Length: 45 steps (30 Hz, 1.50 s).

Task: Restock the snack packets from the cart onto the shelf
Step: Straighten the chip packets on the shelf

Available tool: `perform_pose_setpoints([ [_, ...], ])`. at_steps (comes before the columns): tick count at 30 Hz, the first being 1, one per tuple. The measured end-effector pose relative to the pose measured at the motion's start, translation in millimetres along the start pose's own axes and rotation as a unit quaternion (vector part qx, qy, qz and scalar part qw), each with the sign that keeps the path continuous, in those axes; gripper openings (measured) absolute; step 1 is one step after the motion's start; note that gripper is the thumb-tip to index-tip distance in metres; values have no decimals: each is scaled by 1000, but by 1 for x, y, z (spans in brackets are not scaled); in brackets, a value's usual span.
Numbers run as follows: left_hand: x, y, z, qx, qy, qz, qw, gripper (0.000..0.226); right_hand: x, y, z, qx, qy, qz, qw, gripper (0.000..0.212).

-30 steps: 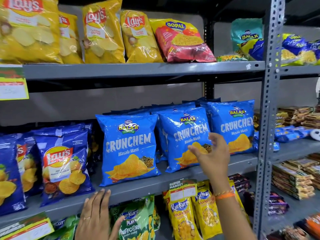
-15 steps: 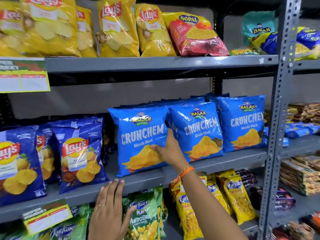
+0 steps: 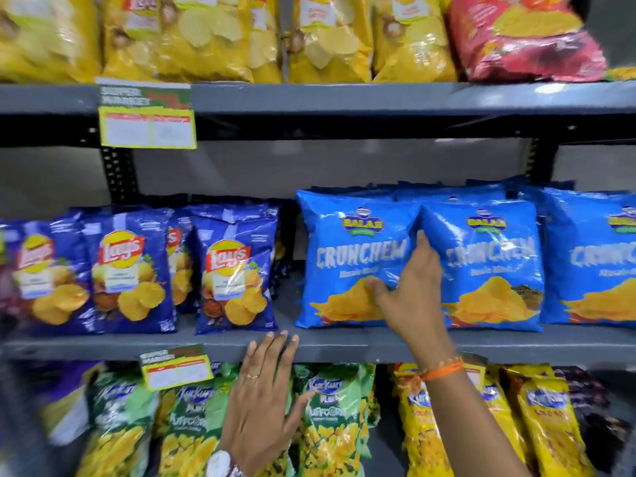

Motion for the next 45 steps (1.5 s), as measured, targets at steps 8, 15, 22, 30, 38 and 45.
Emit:
perform_pose_setpoints([
  [8, 16, 12, 29, -39, -69, 2, 997, 74, 9, -80, 94, -312, 50, 167, 934, 69],
  [15, 43, 57, 110, 45, -31, -112, 992, 58, 11, -160, 119, -239, 5, 210, 948, 101],
  [22, 38, 69, 228, 34, 44, -74, 996, 66, 26, -181, 112, -237, -73, 142, 958, 110],
  [30, 37, 39, 244, 80, 19, -96, 992, 64, 35, -190, 123, -258, -82, 8, 963, 93],
  [38, 36, 31, 242, 114, 35, -123, 985, 61, 37, -191, 130, -267, -128, -3, 955, 82],
  [45, 36, 31, 242, 118, 41, -121, 985, 61, 28, -199, 131, -264, -172, -33, 948, 58],
])
Point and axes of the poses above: each hand's wrist, its own x-axis away from the middle knuckle, its own y-axis out of the back of the hand, z = x × y, the point moved 4 cm from there along -x, towards the middle knuckle, and after that the axes turned 7 degrees about y, right-handed, at the moved point
